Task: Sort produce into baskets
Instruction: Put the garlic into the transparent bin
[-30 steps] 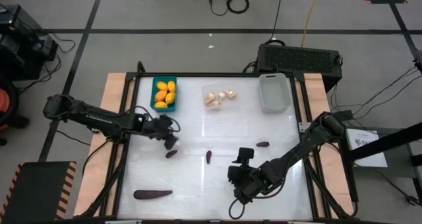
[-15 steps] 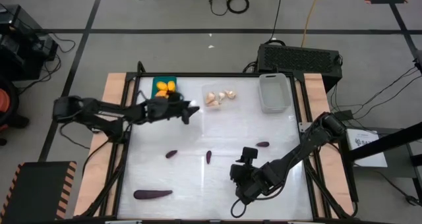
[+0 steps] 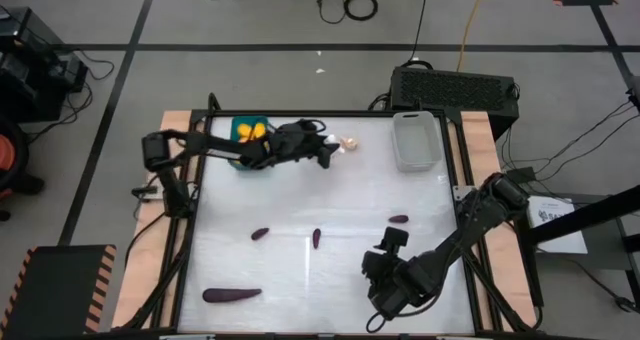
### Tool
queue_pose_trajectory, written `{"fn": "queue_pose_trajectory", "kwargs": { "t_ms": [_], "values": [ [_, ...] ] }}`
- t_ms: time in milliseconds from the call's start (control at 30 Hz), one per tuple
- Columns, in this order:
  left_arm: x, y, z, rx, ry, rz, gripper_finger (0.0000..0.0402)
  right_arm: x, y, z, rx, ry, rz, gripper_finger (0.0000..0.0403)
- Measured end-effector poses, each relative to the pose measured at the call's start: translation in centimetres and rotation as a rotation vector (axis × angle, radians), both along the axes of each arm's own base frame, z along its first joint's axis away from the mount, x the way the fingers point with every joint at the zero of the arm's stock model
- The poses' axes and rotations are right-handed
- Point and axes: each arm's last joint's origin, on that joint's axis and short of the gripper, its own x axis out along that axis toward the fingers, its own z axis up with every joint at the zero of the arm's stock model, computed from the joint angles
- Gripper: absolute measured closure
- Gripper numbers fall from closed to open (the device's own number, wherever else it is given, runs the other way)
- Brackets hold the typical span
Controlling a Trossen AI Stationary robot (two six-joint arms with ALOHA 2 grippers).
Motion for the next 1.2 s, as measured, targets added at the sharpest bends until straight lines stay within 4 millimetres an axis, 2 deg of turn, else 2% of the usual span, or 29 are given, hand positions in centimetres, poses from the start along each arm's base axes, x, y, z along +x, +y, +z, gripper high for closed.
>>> {"fn": "queue_pose_trajectory", "kwargs": {
  "t_ms": [133, 300, 567, 800, 1200],
  "values": [
    [1.9, 0.8, -0.4, 0.037, 0.013, -0.01, 0.0166, -0.6, 0.4, 0.0, -0.01, 0.012, 0.01, 0.0165],
    [2.8, 0.7, -1.6, 0.054, 0.058, -0.036, 0.0166, -0.8, 0.6, 0.0, -0.015, 0.012, 0.017, 0.0165],
    [2.5, 1.5, -1.8, 0.053, 0.074, -0.011, 0.0166, -0.6, 0.5, 0.1, -0.048, -0.025, 0.012, 0.0165],
    [2.6, 1.6, -1.4, 0.129, 0.068, -0.036, 0.0162, -0.4, 0.3, 0.1, -0.043, -0.042, -0.006, 0.0165],
    [2.0, 1.6, 1.4, 0.218, 0.021, -0.006, 0.0061, 0.1, 0.1, 0.1, -0.022, -0.058, -0.023, 0.0165]
  ]
}}
